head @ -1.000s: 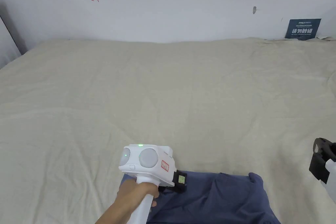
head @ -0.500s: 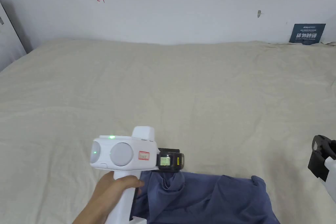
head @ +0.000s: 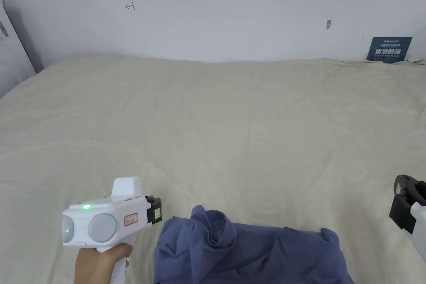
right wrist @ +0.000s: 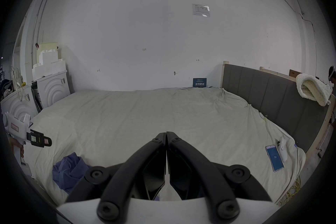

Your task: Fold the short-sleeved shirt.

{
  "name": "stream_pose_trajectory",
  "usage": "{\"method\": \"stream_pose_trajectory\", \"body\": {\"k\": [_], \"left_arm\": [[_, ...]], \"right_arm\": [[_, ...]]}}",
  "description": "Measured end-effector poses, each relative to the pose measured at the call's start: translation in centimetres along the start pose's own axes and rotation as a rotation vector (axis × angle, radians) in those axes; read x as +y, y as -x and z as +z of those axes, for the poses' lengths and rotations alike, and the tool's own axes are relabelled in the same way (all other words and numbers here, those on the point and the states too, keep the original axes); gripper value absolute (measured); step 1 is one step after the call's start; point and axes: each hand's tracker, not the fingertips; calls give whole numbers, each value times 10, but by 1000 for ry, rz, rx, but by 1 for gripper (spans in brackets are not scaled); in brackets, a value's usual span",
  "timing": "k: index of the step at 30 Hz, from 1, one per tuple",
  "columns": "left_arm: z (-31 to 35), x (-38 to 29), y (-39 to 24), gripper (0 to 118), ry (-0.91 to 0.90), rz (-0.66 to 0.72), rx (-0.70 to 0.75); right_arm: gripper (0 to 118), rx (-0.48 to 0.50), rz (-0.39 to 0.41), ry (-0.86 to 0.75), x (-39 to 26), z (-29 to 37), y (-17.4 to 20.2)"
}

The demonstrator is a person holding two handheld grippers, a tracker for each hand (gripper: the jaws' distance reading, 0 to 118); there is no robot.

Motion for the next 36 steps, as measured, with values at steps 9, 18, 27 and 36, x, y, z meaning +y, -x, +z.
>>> {"method": "stream_pose_trajectory", "body": {"k": [9,18,27,36], "left_arm": [[-38,-32,-13,0,40,-42,-22],[-54,-56,-58,0,126,-154,-108],[-52,-86,-105,0,184,-244,-195],[-52,-100,-132,0,168,-349,-171]], "right_arm": [[0,-1,-6,13,-3,-2,-3],[0,-22,-19,29,-10,0,-15],[0,-29,-31,31,-12,2,-17],[0,-27,-33,39,-16,4,-18]]}}
